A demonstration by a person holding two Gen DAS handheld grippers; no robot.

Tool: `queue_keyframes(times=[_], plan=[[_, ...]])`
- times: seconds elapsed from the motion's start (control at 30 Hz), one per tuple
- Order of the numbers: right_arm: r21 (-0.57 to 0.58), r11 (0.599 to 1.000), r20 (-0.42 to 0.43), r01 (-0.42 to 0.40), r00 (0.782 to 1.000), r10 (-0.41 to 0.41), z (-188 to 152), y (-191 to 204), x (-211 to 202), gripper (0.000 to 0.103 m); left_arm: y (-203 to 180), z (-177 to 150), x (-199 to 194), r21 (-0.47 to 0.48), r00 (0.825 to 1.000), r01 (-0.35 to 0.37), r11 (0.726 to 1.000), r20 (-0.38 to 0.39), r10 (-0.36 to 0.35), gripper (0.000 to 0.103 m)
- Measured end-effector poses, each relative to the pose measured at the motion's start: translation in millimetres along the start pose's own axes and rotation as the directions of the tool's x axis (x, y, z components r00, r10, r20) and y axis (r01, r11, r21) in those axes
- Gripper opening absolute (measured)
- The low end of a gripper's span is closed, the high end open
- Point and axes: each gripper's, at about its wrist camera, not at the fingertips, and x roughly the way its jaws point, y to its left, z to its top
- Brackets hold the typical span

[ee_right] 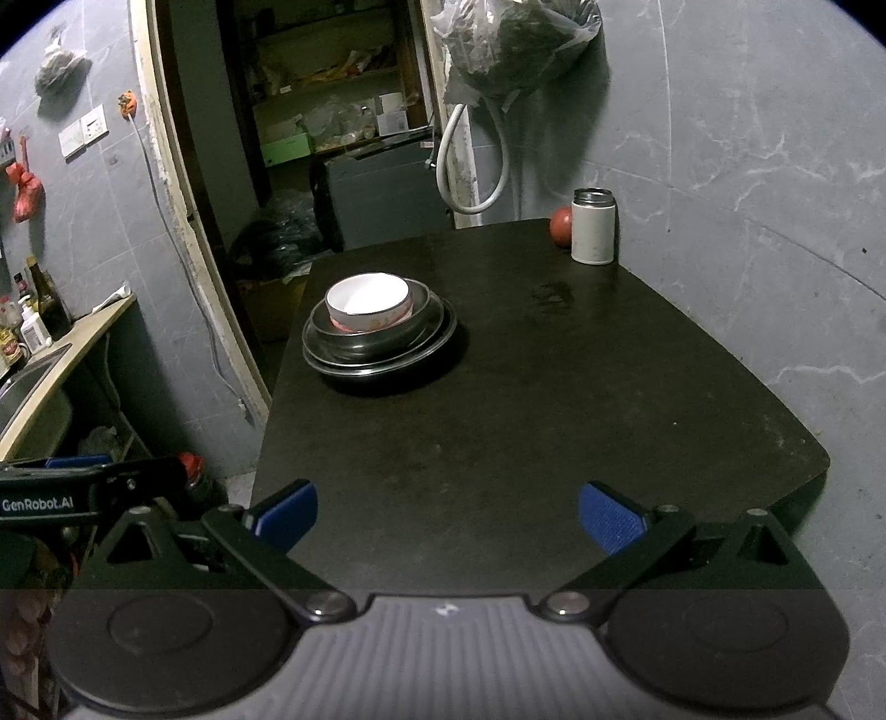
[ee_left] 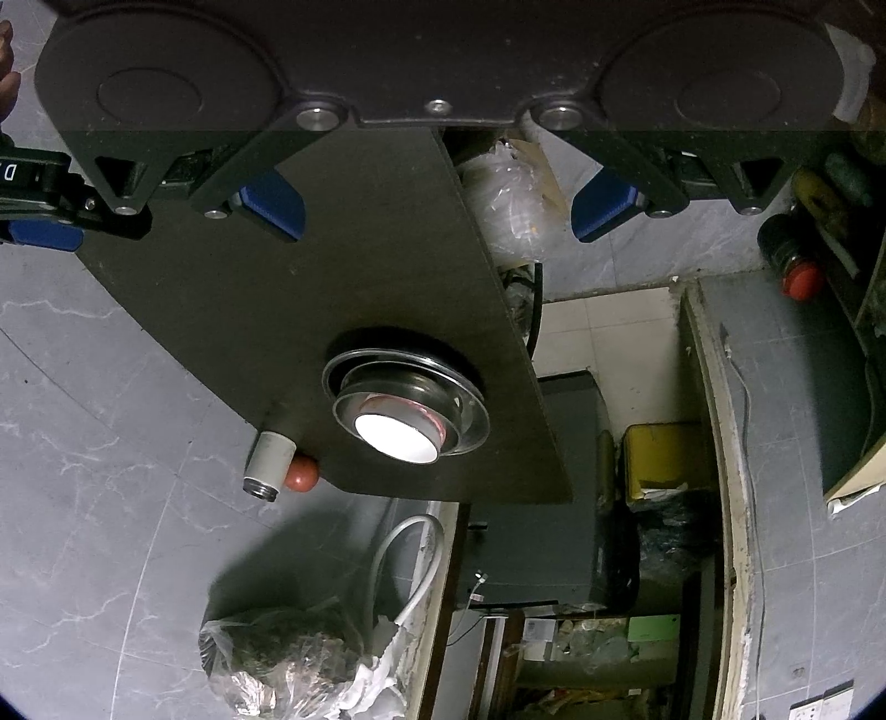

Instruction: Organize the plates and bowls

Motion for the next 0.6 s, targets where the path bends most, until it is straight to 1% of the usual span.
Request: queue_keyframes(times=[0.43,0.6], plan=[[0.003,1.000,-0.002,0.007,1.000,-0.007,1.4,-4.3,0.2,0.103,-2.7,-0.1,1.9,0.004,1.000,0.002,1.000,-0.006,-0.002,0.102],[0.000,1.000,-0.007,-0.002,1.000,0.002,0.9,-5.3,-0.1,0.103,-2.7,0.4,2.8,0.009,1.000,0.004,1.000,-0.007,-0.004,0.102]])
